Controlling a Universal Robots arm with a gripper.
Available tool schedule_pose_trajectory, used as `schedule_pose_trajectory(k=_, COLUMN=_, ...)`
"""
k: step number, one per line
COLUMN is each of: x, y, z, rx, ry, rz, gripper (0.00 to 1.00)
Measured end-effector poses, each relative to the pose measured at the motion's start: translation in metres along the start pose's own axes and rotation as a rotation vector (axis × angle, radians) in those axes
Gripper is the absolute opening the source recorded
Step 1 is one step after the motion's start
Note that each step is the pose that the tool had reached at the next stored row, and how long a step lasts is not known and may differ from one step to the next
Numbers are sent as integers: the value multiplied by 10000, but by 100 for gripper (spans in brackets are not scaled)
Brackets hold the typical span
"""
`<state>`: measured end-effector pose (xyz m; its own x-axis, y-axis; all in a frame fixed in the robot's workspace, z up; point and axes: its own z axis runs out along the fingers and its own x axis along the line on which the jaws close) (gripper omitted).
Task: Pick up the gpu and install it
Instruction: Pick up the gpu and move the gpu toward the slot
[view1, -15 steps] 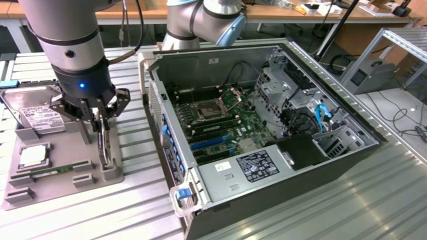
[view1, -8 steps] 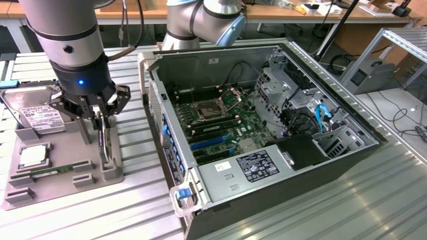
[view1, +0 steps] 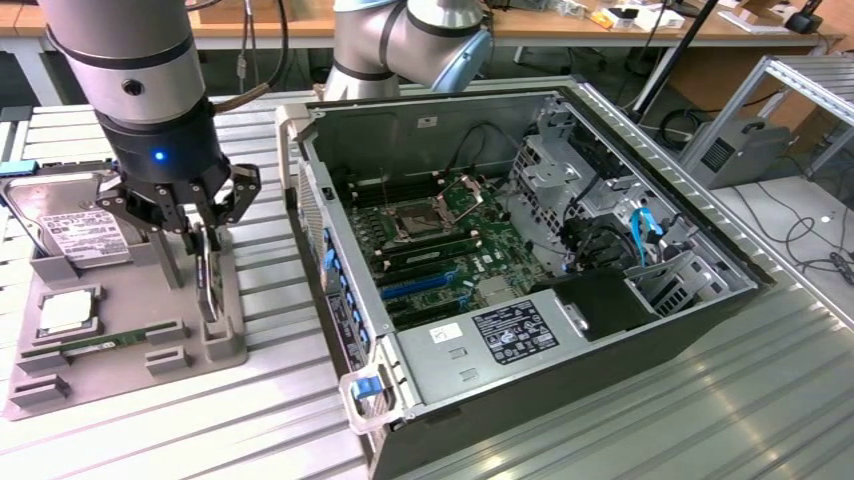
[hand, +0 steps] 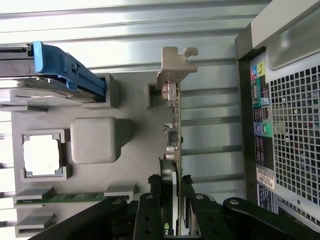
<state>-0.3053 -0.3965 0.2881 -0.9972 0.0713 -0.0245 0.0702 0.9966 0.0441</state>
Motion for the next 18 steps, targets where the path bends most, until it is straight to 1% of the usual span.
schedule_pose_trajectory(k=18, x=-5, y=9, z=-195, rx=-16, ry=2, rz=1, gripper=27)
